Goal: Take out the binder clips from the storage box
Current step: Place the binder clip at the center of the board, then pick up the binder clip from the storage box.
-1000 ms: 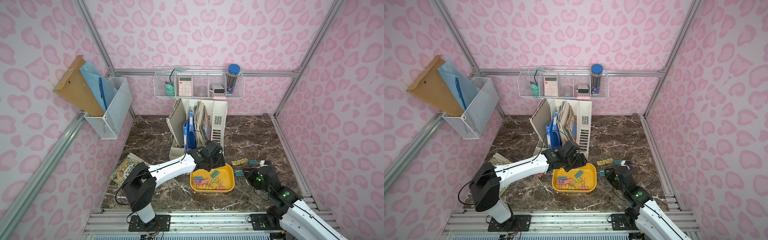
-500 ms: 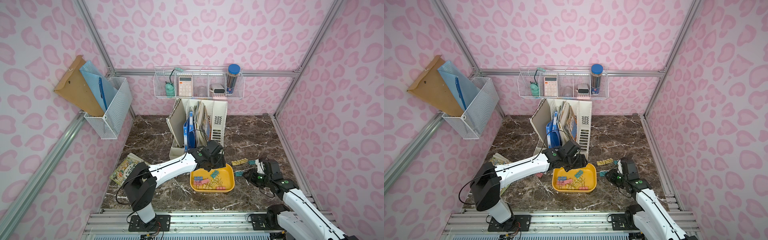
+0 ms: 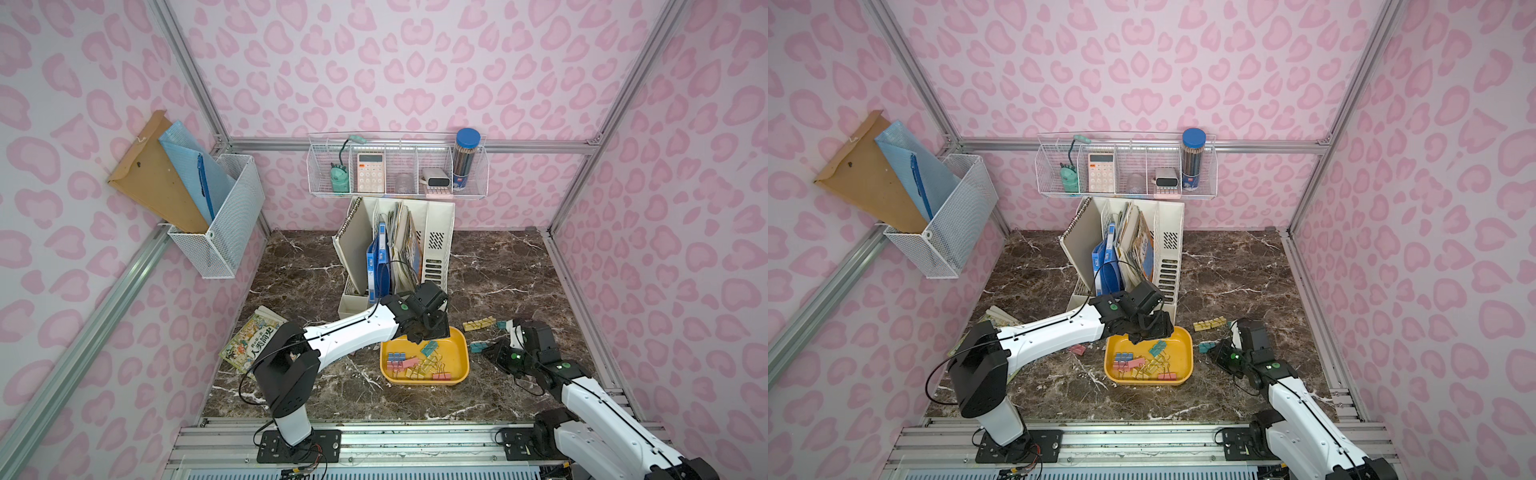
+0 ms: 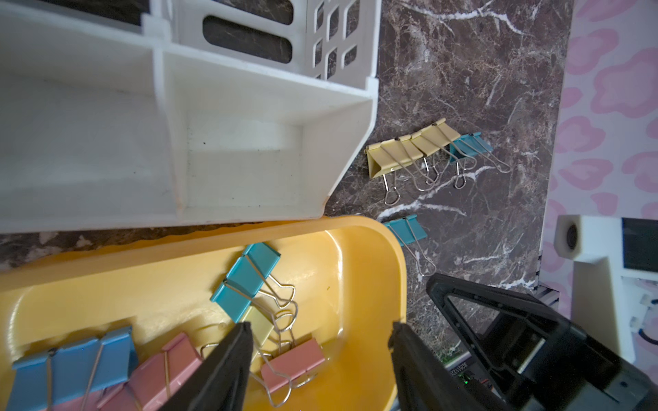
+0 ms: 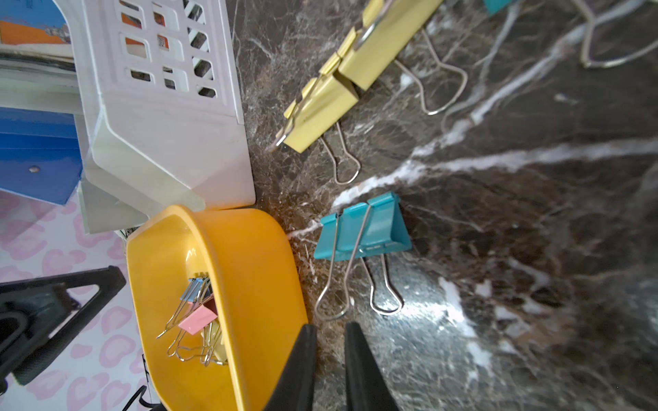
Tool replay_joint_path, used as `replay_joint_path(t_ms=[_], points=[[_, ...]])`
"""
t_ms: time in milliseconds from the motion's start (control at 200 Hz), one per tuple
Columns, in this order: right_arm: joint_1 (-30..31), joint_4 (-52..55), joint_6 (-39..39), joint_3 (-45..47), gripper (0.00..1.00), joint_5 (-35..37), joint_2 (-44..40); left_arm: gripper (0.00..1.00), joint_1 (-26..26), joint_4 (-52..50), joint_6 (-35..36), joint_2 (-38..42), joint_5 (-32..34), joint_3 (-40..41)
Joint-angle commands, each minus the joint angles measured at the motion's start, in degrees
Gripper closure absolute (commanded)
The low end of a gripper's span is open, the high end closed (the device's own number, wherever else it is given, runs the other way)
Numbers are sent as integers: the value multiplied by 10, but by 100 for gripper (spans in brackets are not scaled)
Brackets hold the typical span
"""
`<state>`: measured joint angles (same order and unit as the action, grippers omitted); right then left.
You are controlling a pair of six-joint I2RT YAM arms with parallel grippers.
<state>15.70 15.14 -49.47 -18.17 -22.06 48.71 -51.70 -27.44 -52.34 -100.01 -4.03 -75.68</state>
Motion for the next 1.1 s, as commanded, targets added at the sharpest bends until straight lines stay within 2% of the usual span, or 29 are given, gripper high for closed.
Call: replay_joint_path(t_ms=[0,385,485,620,770,890,985,1095], points=[[0,-40,-17,6,82,-1,7,33,0,-20,2,-3,-1,-8],[8,-89,-21,11,82,-22,52,34,0,-19,-5,1,4,-4],[9,-61,-11,6,73,-17,56,34,0,-22,-6,6,11,-2],[9,-5,-3,3,68,-10,32,34,0,-12,-6,29,27,17],[23,68,-12,-36,70,36,-44,33,0,3,-12,62,54,44],[77,79,-21,-89,72,80,-44,33,0,12,-15,85,84,62],[165,67,-23,-147,71,105,38,33,0,10,-21,105,116,76],[279,59,-40,-222,66,191,135,34,1,5,-35,134,148,97]])
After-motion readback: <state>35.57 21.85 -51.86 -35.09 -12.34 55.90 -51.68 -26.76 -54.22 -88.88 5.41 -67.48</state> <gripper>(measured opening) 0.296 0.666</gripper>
